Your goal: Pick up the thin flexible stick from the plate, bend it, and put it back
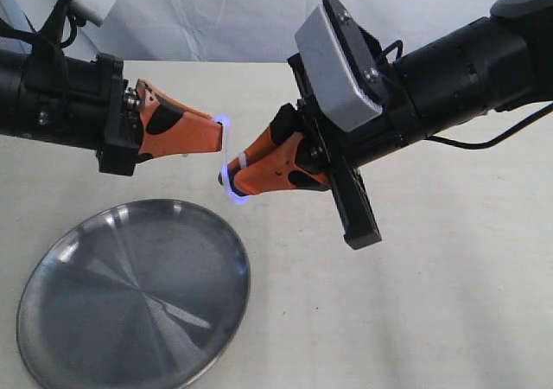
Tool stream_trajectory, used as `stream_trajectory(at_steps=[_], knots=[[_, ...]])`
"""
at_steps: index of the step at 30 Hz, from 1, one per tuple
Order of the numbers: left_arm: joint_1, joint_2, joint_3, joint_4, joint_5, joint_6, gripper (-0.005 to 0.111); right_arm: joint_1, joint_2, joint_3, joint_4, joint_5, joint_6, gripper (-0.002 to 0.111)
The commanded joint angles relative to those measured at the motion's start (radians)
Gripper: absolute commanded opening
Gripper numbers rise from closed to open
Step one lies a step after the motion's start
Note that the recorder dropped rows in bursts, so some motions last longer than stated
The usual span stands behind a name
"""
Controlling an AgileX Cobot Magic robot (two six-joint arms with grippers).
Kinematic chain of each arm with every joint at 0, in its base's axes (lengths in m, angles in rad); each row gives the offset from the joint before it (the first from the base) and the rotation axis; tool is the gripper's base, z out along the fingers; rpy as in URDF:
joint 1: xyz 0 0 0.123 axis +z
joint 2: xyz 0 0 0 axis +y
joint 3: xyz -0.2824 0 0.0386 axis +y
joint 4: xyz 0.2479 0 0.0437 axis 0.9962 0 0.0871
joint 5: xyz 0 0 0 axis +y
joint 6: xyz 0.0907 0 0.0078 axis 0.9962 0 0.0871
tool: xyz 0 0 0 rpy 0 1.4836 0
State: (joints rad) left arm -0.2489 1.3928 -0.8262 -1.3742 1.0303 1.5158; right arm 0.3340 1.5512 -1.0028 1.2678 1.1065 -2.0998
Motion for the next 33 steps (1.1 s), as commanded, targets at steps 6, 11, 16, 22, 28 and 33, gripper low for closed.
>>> stream_trajectory(at_steps=[6, 11, 16, 22, 28, 33], knots=[[-0.005, 0.065, -0.003, -0.023, 0.072, -0.068, 0.000, 0.005, -0.013, 0.002, 0.016, 0.042, -0.016, -0.001], [-0.005, 0.095, -0.014, -0.028, 0.096, -0.089, 0.000, 0.005, -0.013, 0.002, 0.014, 0.038, -0.016, -0.001], [-0.005, 0.132, -0.047, -0.031, 0.173, -0.134, 0.000, 0.005, -0.013, 0.002, -0.004, 0.026, -0.016, -0.001], [-0.005, 0.187, -0.052, -0.027, 0.191, -0.183, 0.000, 0.005, -0.013, 0.002, -0.004, 0.029, -0.016, -0.001], [-0.005, 0.237, -0.067, -0.039, 0.191, -0.202, 0.000, 0.005, -0.013, 0.002, -0.013, 0.025, -0.016, -0.001], [-0.005, 0.276, -0.080, -0.050, 0.191, -0.217, 0.000, 0.005, -0.013, 0.002, -0.029, 0.010, -0.016, -0.001]])
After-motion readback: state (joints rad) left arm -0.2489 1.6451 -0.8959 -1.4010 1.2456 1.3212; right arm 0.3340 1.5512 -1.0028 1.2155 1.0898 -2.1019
